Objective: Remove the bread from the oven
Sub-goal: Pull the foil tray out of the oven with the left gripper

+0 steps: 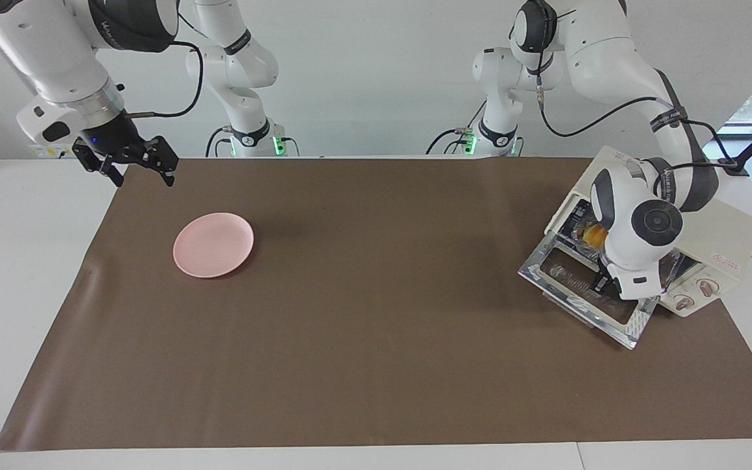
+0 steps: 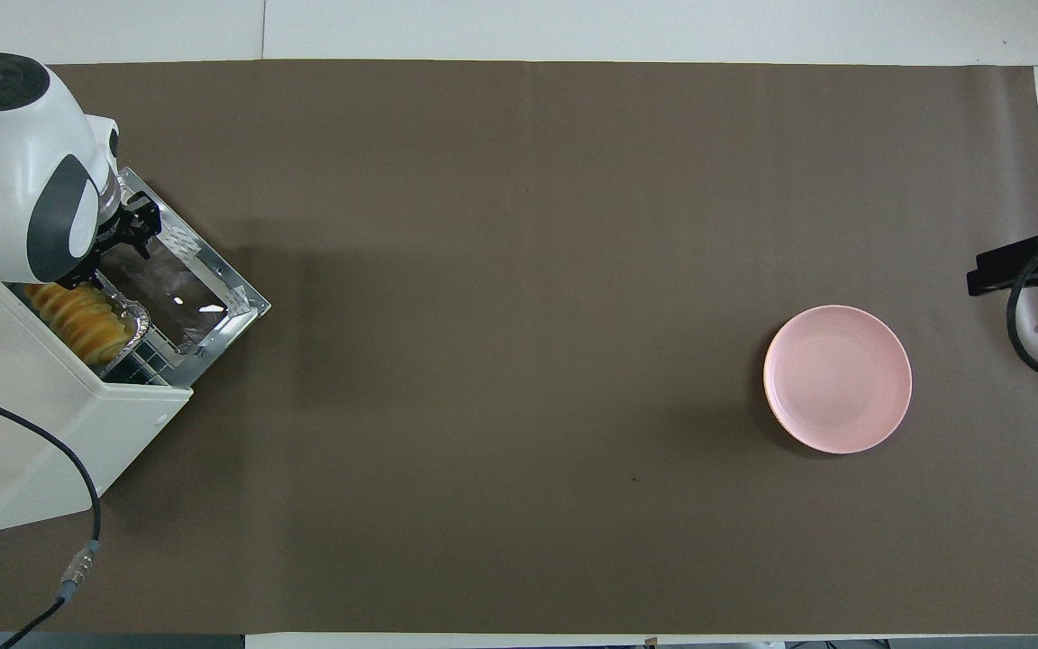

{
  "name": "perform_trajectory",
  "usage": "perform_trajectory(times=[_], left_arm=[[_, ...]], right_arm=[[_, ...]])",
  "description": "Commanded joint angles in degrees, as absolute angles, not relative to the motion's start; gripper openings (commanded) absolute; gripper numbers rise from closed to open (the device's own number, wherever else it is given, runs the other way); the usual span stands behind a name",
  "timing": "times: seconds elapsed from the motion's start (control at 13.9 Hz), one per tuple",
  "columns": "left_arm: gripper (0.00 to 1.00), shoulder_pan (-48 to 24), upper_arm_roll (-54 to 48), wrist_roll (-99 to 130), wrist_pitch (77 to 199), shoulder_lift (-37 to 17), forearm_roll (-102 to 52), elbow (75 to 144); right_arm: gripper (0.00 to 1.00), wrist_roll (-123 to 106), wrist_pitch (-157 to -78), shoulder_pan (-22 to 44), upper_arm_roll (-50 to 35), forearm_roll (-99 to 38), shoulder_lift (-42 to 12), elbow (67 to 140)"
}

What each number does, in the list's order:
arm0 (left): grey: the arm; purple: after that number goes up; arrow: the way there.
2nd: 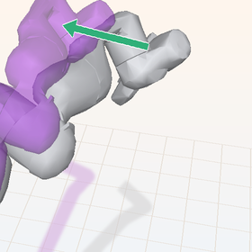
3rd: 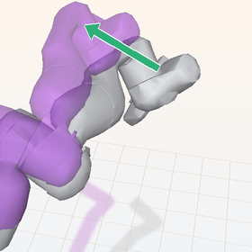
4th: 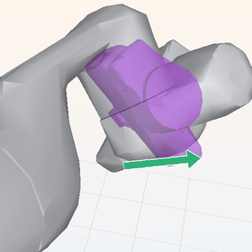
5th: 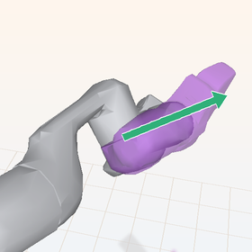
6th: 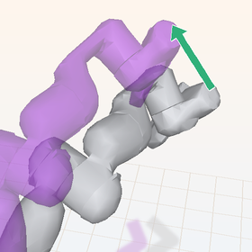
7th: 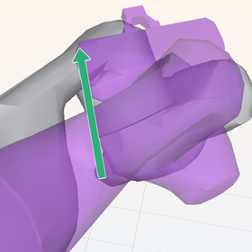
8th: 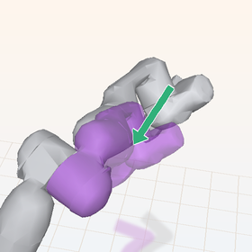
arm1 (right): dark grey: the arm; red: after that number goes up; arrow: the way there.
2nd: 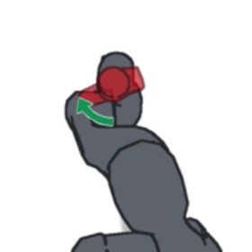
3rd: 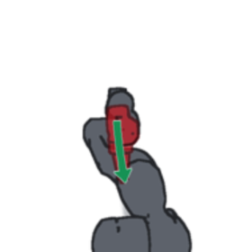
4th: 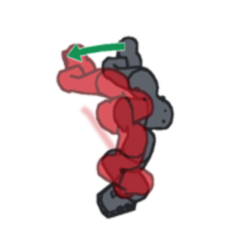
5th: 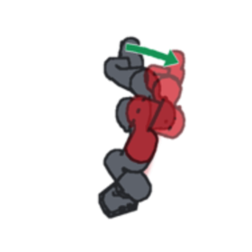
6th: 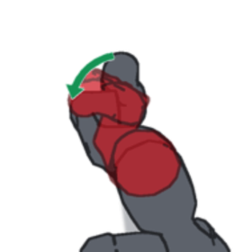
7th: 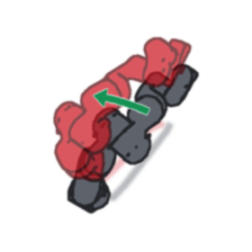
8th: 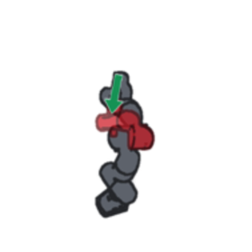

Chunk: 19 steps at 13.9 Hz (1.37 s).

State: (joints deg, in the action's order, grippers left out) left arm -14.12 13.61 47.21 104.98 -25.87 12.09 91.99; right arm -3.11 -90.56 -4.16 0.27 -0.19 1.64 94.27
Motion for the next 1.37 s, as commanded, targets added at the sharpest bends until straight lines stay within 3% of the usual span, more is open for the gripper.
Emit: perform_trajectory(times=[0.0, 0.29, 0.43, 0.58, 1.3], left_arm=[[0.55, -13.9, 13.5, 47.6, 106.2, -23.8, 13.4, 94.8], [0.42, -13.9, 13.5, 47.3, 106.0, -23.8, 13.5, 94.8], [0.16, -13.9, 13.6, 46.3, 105.9, -23.6, 13.5, 94.9], [0.0, -13.8, 13.6, 45.3, 105.5, -23.4, 13.5, 94.9], [0.0, -14.4, 13.2, 43.9, 109.5, -23.6, 11.8, 93.3]], right_arm=[[1.0, -4.5, -90.1, -5.1, -0.4, 0.7, 2.6, 95.1], [1.0, -4.6, -90.1, -5.0, -0.4, 0.7, 2.6, 95.1], [1.0, -4.6, -90.1, -5.0, -0.4, 0.7, 2.6, 95.2], [1.0, -4.7, -90.1, -5.1, -0.4, 0.7, 2.6, 95.2], [1.0, -4.7, -90.0, -5.1, -0.4, 0.7, 2.7, 95.3]])
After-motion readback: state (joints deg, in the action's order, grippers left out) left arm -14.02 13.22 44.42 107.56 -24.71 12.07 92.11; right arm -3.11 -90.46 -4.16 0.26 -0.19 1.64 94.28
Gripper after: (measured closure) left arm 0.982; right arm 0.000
